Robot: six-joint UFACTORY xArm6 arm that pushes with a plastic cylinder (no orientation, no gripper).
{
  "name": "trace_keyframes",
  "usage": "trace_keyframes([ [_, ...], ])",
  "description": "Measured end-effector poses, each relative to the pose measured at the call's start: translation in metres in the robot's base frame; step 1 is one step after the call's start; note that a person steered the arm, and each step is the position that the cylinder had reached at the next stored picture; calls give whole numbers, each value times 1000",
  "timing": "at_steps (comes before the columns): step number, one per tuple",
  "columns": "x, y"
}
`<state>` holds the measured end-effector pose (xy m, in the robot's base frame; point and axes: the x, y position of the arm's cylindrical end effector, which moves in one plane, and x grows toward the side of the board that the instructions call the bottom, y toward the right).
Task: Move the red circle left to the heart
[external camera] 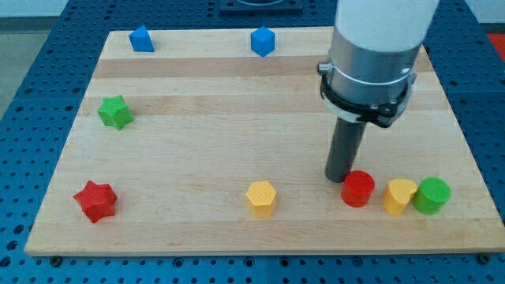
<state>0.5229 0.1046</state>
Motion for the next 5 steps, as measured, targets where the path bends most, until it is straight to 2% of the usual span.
trace_keyframes([
  [3, -11, 18],
  [5, -3, 30],
])
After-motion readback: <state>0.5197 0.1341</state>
